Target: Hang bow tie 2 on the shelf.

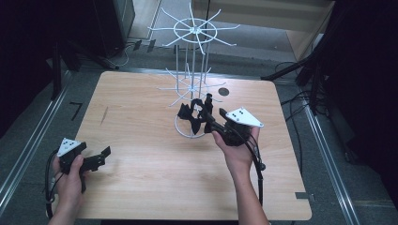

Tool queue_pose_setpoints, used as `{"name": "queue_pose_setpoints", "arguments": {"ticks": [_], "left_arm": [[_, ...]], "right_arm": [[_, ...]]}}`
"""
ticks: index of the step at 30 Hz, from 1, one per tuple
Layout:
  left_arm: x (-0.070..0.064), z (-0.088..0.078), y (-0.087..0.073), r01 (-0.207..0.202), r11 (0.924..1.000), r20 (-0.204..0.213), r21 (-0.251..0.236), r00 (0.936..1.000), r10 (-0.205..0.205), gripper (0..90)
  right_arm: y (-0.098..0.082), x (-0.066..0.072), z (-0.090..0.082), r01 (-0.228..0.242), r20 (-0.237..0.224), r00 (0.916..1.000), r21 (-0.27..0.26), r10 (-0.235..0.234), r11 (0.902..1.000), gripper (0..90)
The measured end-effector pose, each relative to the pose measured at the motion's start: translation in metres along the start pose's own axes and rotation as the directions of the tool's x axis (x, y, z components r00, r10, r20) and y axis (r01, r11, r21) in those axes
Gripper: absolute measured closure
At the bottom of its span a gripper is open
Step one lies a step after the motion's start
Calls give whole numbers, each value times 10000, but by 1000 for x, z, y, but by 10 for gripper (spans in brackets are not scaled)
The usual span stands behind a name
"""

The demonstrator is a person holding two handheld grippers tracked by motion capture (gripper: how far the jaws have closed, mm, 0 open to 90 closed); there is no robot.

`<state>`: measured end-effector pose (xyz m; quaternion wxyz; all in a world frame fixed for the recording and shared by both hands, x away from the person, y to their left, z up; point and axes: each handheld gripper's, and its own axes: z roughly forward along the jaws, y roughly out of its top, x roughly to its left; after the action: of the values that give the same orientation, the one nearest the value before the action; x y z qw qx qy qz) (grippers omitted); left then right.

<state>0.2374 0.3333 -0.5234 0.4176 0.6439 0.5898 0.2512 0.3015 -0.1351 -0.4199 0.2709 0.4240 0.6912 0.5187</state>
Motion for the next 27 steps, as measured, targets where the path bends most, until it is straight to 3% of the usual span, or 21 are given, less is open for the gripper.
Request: {"name": "queue_pose_setpoints", "arguments": {"ticks": [12,19,27], "left_arm": [[0,0,0,-19,10000,1,14,10000,19,2],[0,0,0,-24,10000,-6,10,10000,24,2],[-1,0,0,-40,10000,5,11,10000,40,2]], "right_arm": [[-10,-17,-12,-435,2,9991,86,435,9990,246],[-17,-24,-21,-432,57,9991,74,431,9990,156],[-28,-35,-29,-722,285,9970,157,717,9973,127]]}}
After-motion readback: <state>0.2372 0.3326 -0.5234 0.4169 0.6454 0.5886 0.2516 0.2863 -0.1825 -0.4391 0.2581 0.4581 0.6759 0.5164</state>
